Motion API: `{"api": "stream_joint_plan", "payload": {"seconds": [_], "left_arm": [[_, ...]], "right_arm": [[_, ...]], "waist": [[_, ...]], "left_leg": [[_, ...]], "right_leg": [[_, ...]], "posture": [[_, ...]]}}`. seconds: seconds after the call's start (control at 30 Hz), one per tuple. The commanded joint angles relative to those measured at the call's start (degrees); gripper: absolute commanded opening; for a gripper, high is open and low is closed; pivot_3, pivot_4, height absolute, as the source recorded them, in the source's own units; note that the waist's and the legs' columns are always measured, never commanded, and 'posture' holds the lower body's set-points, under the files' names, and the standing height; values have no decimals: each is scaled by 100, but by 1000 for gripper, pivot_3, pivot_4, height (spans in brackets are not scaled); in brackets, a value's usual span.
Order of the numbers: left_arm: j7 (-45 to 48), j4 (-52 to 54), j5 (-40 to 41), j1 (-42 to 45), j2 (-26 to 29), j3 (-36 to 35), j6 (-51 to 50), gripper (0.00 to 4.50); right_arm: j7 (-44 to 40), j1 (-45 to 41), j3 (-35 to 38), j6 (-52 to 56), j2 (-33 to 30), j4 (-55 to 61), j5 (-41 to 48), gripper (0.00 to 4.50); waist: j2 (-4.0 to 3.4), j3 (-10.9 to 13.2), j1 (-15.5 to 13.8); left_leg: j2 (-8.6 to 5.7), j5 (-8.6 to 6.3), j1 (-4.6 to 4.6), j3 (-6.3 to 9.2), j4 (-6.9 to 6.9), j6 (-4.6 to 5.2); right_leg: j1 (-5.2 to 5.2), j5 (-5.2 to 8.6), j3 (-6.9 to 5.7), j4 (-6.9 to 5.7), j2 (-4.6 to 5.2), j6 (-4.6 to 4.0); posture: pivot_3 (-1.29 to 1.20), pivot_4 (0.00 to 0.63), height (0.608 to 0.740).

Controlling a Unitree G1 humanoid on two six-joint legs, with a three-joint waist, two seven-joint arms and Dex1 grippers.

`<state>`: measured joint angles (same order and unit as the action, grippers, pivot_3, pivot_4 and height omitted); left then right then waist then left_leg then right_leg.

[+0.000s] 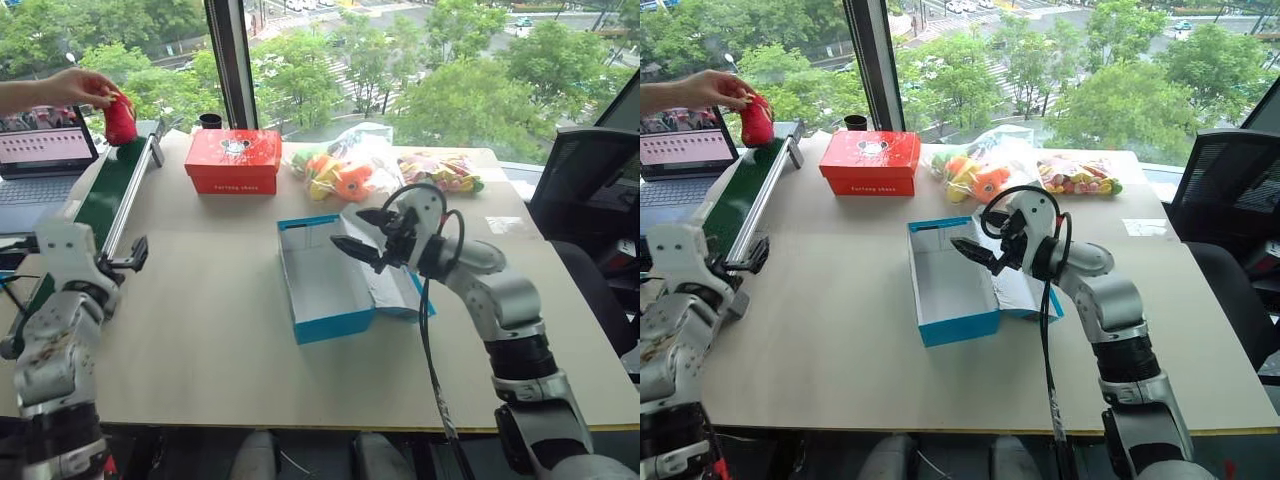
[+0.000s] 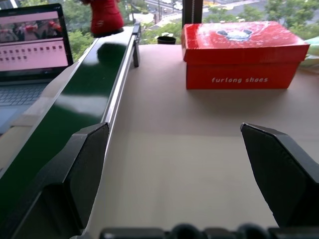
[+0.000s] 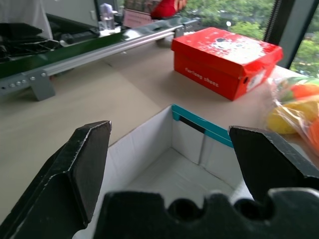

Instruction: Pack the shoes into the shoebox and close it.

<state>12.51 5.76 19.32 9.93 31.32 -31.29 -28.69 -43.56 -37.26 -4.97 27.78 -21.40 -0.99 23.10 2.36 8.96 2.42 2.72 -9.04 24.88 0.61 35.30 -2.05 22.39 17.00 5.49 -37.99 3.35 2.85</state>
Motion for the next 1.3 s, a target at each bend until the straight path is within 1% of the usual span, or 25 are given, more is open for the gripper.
{"api": "stream_joint_plan", "payload": {"seconds": [0.03, 0.17, 0.23, 0.33, 0.47, 0.57, 0.73, 0.87, 1.0, 1.3], "left_arm": [[-351, 171, -78, -184, 129, -514, -96, 4500], [-410, -38, -96, -160, 267, -683, -41, 4500], [-397, -297, -160, 65, 427, -622, 23, 4500], [-403, -610, -236, 329, 581, -515, 72, 4500], [-338, -1077, -308, 716, 716, -331, 245, 4500], [-191, -1749, -346, 1234, 898, -152, 361, 4500], [-178, -3038, -470, 2145, 1239, 110, 267, 4500], [-90, -3836, -536, 2738, 1438, 289, 431, 4500], [-28, -4443, -677, 3101, 1589, 481, 588, 4500], [-62, -5484, -844, 3494, 1719, 677, 935, 4500]], "right_arm": [[-268, -345, -109, -350, 330, -254, 29, 4481], [-563, -525, -483, -437, 687, -391, -58, 4481], [-560, -662, -690, -502, 909, -459, -188, 4481], [-510, -764, -781, -606, 1046, -560, -368, 4481], [-568, -749, -897, -746, 1066, -549, -559, 4481], [-443, -669, -925, -663, 1073, -351, -684, 4481], [-327, -499, -869, -390, 990, 82, -654, 4481], [-231, -405, -844, -258, 876, 249, -699, 4481], [-160, -330, -851, -206, 773, 359, -725, 4481], [123, -189, -701, -19, 718, 595, -611, 4481]], "waist": [[-1, 1, 7], [-2, 1, -2], [-2, 1, -2], [-2, 2, -12], [-1, 2, -27], [0, 2, -16], [3, 4, 0], [6, 6, 5], [7, 6, 16], [10, 8, 3]], "left_leg": [[3, 1, -8, 0, 0, -1], [10, 4, -19, 4, 0, -6], [10, 7, -20, 6, 0, -11], [10, 13, -19, 11, -1, -21], [8, 17, -16, 13, -2, -29], [10, 21, -16, 16, -8, -36], [10, 30, -14, 21, -15, -50], [8, 32, -12, 24, -17, -52], [9, 33, -12, 25, -21, -54], [9, 35, -9, 28, -23, -57]], "right_leg": [[-3, -3, 0, -4, -4, -5], [-8, -7, -3, -9, -13, -13], [-10, -7, -5, -9, -13, -13], [-10, -7, -11, -9, -14, -13], [-9, -8, -16, -7, -11, -13], [-6, -9, -18, -10, -14, -15], [-3, -10, -22, -9, -16, -16], [-3, -9, -27, -10, -14, -16], [-1, -9, -29, -9, -16, -16], [1, -9, -33, -10, -15, -16]], "posture": [[0, 150, 739], [0, 150, 739], [0, 150, 739], [0, 150, 739], [0, 150, 739], [0, 150, 739], [0, 150, 739], [0, 150, 739], [0, 150, 739], [0, 150, 739]]}}
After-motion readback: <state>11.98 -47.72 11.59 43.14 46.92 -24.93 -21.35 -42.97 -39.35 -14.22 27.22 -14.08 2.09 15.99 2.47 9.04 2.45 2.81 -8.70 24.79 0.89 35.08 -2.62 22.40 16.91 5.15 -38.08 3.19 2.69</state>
